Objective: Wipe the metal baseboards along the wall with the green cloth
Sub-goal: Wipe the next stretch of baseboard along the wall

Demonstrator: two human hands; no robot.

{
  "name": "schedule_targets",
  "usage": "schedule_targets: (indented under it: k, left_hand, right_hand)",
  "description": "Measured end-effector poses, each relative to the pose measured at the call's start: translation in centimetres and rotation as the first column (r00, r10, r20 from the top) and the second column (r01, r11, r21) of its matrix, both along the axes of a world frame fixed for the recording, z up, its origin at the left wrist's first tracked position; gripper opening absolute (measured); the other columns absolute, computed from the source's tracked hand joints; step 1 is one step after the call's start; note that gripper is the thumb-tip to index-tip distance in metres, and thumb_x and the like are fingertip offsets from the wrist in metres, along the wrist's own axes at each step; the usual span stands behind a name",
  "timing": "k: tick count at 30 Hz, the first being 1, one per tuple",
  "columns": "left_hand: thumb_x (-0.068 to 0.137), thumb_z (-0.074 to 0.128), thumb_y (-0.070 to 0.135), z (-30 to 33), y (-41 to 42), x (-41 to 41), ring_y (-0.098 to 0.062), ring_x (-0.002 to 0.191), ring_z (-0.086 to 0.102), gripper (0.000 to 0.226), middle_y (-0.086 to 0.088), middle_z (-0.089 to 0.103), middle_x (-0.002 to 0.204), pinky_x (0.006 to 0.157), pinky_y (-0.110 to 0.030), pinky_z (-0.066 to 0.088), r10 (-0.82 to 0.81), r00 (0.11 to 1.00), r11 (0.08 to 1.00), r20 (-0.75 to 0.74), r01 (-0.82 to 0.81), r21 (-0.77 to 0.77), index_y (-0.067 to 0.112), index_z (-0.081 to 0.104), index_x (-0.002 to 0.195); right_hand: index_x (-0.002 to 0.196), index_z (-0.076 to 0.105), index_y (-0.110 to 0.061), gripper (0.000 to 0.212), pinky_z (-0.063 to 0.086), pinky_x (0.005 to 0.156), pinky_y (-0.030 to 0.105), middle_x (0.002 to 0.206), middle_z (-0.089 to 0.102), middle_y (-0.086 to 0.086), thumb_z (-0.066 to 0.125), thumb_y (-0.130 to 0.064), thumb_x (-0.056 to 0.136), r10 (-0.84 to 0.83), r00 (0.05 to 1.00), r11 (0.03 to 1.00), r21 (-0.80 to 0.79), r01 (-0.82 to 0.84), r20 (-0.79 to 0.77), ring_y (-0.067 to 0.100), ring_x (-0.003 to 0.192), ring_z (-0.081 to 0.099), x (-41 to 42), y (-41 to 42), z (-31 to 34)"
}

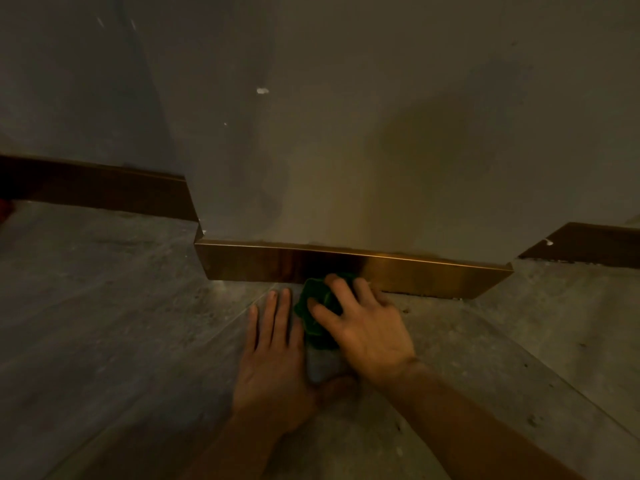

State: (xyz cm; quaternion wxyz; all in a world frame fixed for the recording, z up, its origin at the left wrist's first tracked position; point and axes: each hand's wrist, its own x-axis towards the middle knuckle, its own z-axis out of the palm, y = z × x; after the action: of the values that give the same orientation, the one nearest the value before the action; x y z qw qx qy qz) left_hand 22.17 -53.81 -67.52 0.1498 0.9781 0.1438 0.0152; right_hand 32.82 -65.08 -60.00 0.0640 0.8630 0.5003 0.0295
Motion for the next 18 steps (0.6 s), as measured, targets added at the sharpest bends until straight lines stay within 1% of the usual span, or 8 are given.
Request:
schedule_targets:
  k: [1, 3, 5, 6, 7, 9, 12, 18]
  left_hand:
    - [0.068, 0.031, 0.1, -0.1, 0.0, 0.1, -0.03, 0.153, -0.002, 0.128, -0.016, 0.009, 0.166, 0.12, -0.058, 0.013, -0.002, 1.0, 1.0, -0.007, 0.002, 0.011, 0.007, 0.023, 0.155]
    - [0.069, 0.03, 0.099, -0.4, 0.1, 0.2, -0.032, 0.153, 0.0, 0.127, -0.018, 0.012, 0.165, 0.119, -0.059, 0.014, -0.013, 1.0, 0.999, -0.015, 0.013, 0.033, 0.004, 0.028, 0.153]
    - [0.071, 0.03, 0.097, -0.6, 0.1, 0.2, -0.033, 0.153, 0.001, 0.124, -0.019, 0.013, 0.164, 0.119, -0.061, 0.016, -0.018, 1.0, 0.999, -0.016, 0.019, 0.044, 0.003, 0.032, 0.151]
    - [0.072, 0.03, 0.097, -0.7, 0.1, 0.2, -0.033, 0.153, 0.001, 0.123, -0.019, 0.013, 0.164, 0.119, -0.061, 0.016, -0.02, 1.0, 0.999, -0.017, 0.02, 0.048, 0.002, 0.033, 0.151]
    - [0.073, 0.03, 0.097, -0.7, 0.1, 0.2, -0.033, 0.153, 0.001, 0.122, -0.019, 0.013, 0.165, 0.119, -0.061, 0.016, -0.019, 1.0, 0.998, -0.019, 0.02, 0.052, 0.002, 0.034, 0.15]
    - [0.073, 0.031, 0.097, -0.6, 0.1, 0.2, -0.032, 0.153, 0.0, 0.122, -0.018, 0.011, 0.165, 0.119, -0.061, 0.015, -0.011, 1.0, 0.998, -0.021, 0.012, 0.055, 0.003, 0.032, 0.151]
    - [0.072, 0.032, 0.097, -0.5, 0.0, 0.2, -0.031, 0.153, -0.002, 0.122, -0.016, 0.009, 0.166, 0.12, -0.059, 0.013, -0.004, 1.0, 0.999, -0.018, 0.005, 0.05, 0.006, 0.027, 0.154]
    - [0.072, 0.029, 0.098, -0.2, 0.1, 0.1, -0.029, 0.153, -0.003, 0.124, -0.014, 0.007, 0.166, 0.12, -0.058, 0.011, 0.003, 1.0, 0.999, -0.001, -0.003, 0.036, 0.009, 0.016, 0.157]
  right_hand:
    - [0.123, 0.057, -0.028, 0.056, 0.055, 0.067, 0.046, 0.136, 0.044, 0.013, 0.079, -0.028, 0.071, 0.014, 1.0, 1.0, -0.007, -0.013, 0.022, 0.039, 0.107, 0.053, 0.1, 0.5, -0.3]
    - [0.119, 0.063, -0.025, 0.045, 0.054, 0.065, 0.044, 0.132, 0.052, 0.012, 0.071, -0.027, 0.075, 0.023, 0.995, 1.0, -0.006, -0.022, 0.094, 0.036, 0.102, 0.056, 0.2, 1.4, -0.7]
    - [0.114, 0.067, -0.02, 0.035, 0.053, 0.062, 0.042, 0.125, 0.058, 0.012, 0.053, -0.023, 0.082, 0.032, 0.985, 0.999, 0.006, -0.033, 0.172, 0.034, 0.094, 0.059, 0.5, 2.0, -0.9]
    - [0.112, 0.067, -0.018, 0.036, 0.052, 0.062, 0.042, 0.122, 0.059, 0.012, 0.043, -0.019, 0.085, 0.039, 0.979, 0.999, 0.015, -0.043, 0.199, 0.034, 0.091, 0.059, 0.6, 2.2, -1.0]
    - [0.11, 0.067, -0.016, 0.038, 0.05, 0.062, 0.042, 0.121, 0.059, 0.012, 0.038, -0.017, 0.087, 0.051, 0.973, 0.998, 0.016, -0.056, 0.225, 0.034, 0.089, 0.058, 0.7, 2.3, -1.3]
    - [0.111, 0.066, -0.014, 0.032, 0.049, 0.063, 0.042, 0.121, 0.057, 0.012, 0.042, -0.016, 0.09, 0.067, 0.962, 0.998, -0.009, -0.067, 0.264, 0.033, 0.089, 0.057, 1.0, 2.4, -1.9]
    - [0.11, 0.065, -0.012, 0.024, 0.048, 0.063, 0.043, 0.121, 0.054, 0.013, 0.049, -0.015, 0.091, 0.059, 0.959, 0.998, -0.02, -0.055, 0.277, 0.035, 0.089, 0.054, 1.3, 2.4, -2.4]
    - [0.109, 0.064, -0.009, 0.029, 0.046, 0.06, 0.042, 0.118, 0.052, 0.013, 0.039, -0.011, 0.094, 0.044, 0.954, 0.999, -0.015, -0.042, 0.297, 0.035, 0.085, 0.053, 1.7, 1.7, -2.4]
